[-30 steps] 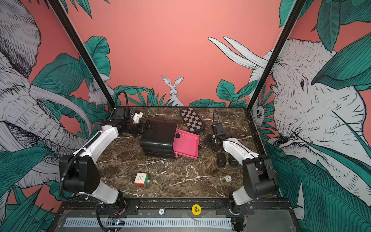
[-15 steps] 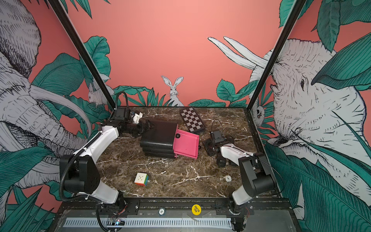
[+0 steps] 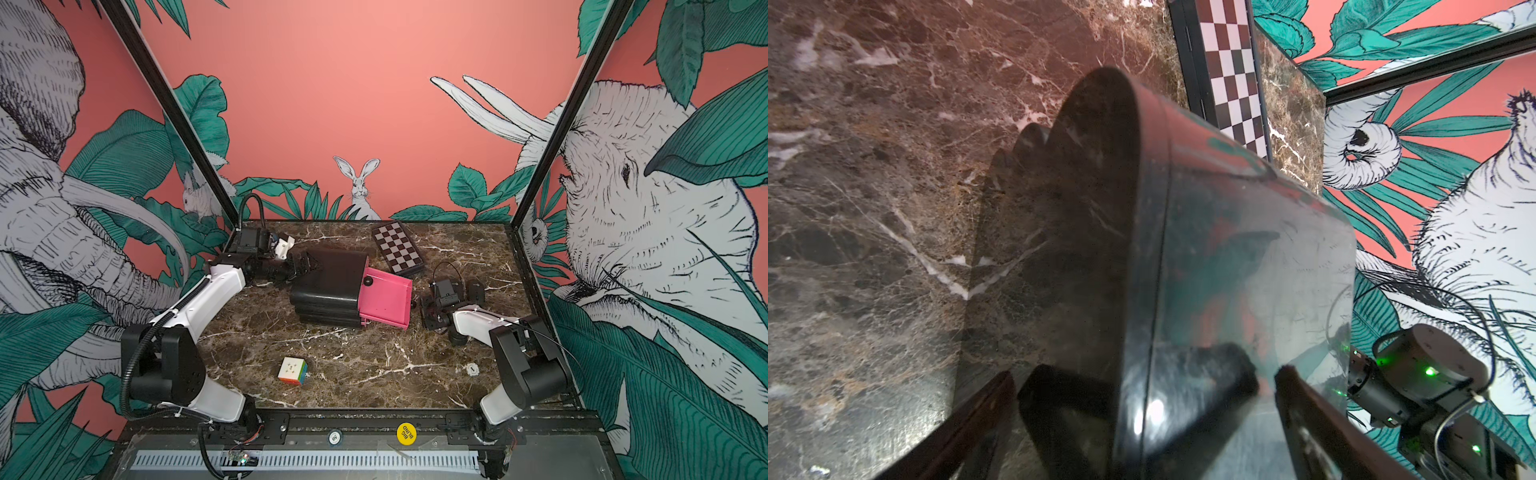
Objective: Take the mice out of the drawer
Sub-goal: Close the drawer of the storage box.
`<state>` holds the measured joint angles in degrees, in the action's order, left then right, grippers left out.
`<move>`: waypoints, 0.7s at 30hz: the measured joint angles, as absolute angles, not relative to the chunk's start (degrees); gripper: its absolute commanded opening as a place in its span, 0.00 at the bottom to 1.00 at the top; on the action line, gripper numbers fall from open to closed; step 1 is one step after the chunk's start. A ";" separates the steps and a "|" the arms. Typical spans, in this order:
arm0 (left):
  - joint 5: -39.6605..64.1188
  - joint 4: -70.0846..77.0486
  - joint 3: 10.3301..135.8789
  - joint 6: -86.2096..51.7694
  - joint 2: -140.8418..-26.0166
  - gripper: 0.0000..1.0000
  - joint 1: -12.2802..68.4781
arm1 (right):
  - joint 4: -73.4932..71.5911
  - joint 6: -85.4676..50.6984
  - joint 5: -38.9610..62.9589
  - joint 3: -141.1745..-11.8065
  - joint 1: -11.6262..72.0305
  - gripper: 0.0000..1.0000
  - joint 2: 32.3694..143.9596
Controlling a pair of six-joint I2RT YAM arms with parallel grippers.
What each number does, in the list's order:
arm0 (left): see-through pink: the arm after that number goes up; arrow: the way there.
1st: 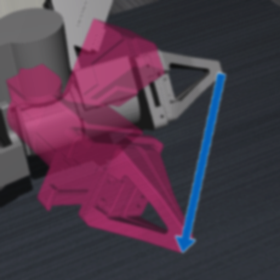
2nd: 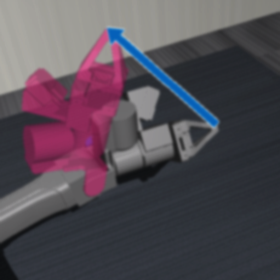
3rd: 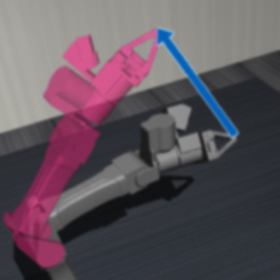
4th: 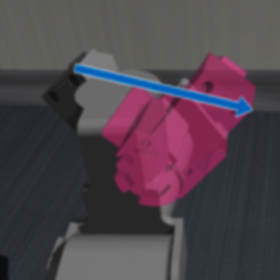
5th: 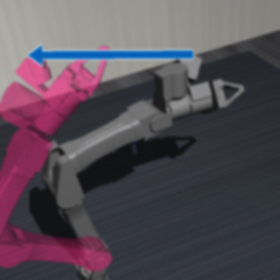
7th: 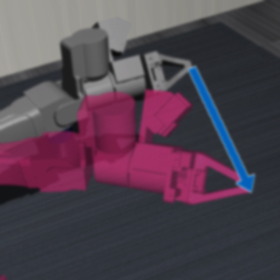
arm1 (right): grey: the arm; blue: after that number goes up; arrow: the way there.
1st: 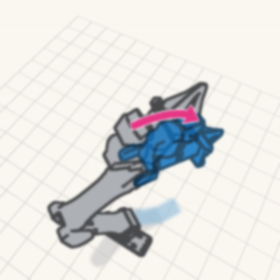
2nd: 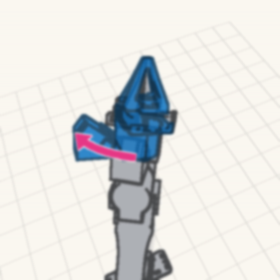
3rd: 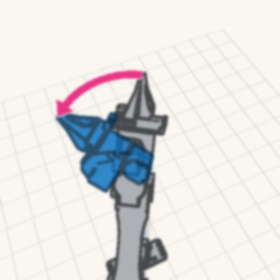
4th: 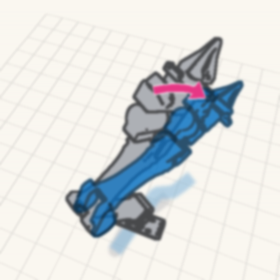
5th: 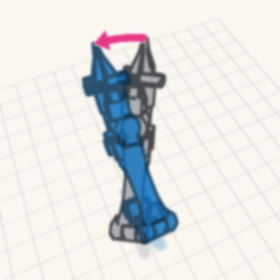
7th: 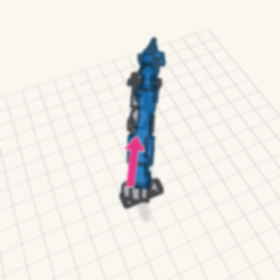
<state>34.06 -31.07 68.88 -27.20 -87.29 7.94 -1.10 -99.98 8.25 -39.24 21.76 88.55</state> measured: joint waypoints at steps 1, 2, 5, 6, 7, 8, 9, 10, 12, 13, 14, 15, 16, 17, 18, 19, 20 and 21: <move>34.06 -31.00 68.84 -27.20 -87.26 0.98 7.94 | -1.87 -100.60 8.12 -39.03 21.85 0.48 88.55; 34.09 -30.96 68.84 -27.22 -87.26 0.98 7.94 | -2.79 -101.21 8.05 -38.79 22.02 0.48 88.55; 34.09 -30.92 68.79 -27.22 -87.26 0.98 7.94 | -5.23 -102.91 7.66 -38.59 22.61 0.48 88.95; 34.09 -30.92 68.77 -27.22 -87.26 0.98 7.94 | -6.07 -103.35 7.51 -38.61 22.83 0.47 89.21; 34.09 -30.92 68.77 -27.22 -87.26 0.98 7.94 | -6.76 -103.85 7.40 -38.61 22.98 0.47 89.45; 34.09 -30.89 68.77 -27.22 -87.26 0.98 7.94 | -7.35 -104.20 7.25 -38.63 23.16 0.47 89.67; 34.09 -30.89 68.77 -27.22 -87.26 0.98 7.94 | -7.86 -104.64 7.07 -38.63 23.31 0.46 89.89; 34.09 -30.87 68.73 -27.22 -87.24 0.98 7.94 | -8.38 -105.03 6.96 -38.63 23.44 0.44 90.06; 34.09 -30.85 68.69 -27.22 -87.22 0.98 7.94 | -8.99 -105.54 6.66 -38.65 23.66 0.43 90.28; 34.09 -30.76 68.60 -27.22 -87.18 0.98 7.94 | -9.10 -106.00 6.59 -38.72 23.77 0.41 90.32; 34.09 -30.72 68.53 -27.22 -87.18 0.98 7.94 | -9.23 -106.45 6.46 -38.72 23.94 0.39 90.32; 34.09 -30.65 68.47 -27.22 -87.18 0.98 7.94 | -9.47 -106.87 6.39 -38.72 24.18 0.38 90.32; 34.09 -30.63 68.45 -27.22 -87.18 0.98 7.94 | -9.87 -107.63 6.24 -38.70 24.45 0.37 90.32; 34.09 -30.61 68.45 -27.24 -87.18 0.98 7.94 | -10.33 -108.09 6.15 -38.61 24.64 0.36 90.32; 34.09 -30.57 68.42 -27.22 -87.18 0.98 7.94 | -10.94 -108.81 6.13 -38.52 24.84 0.36 90.35; 34.09 -30.55 68.42 -27.22 -87.18 0.98 7.94 | -11.49 -109.36 6.15 -38.50 25.06 0.36 90.39; 34.09 -30.55 68.42 -27.22 -87.18 0.98 7.94 | -11.90 -109.80 6.15 -38.50 25.28 0.36 90.50; 34.09 -30.52 68.42 -27.22 -87.18 0.98 7.94 | -12.32 -110.28 6.13 -38.50 25.54 0.36 90.87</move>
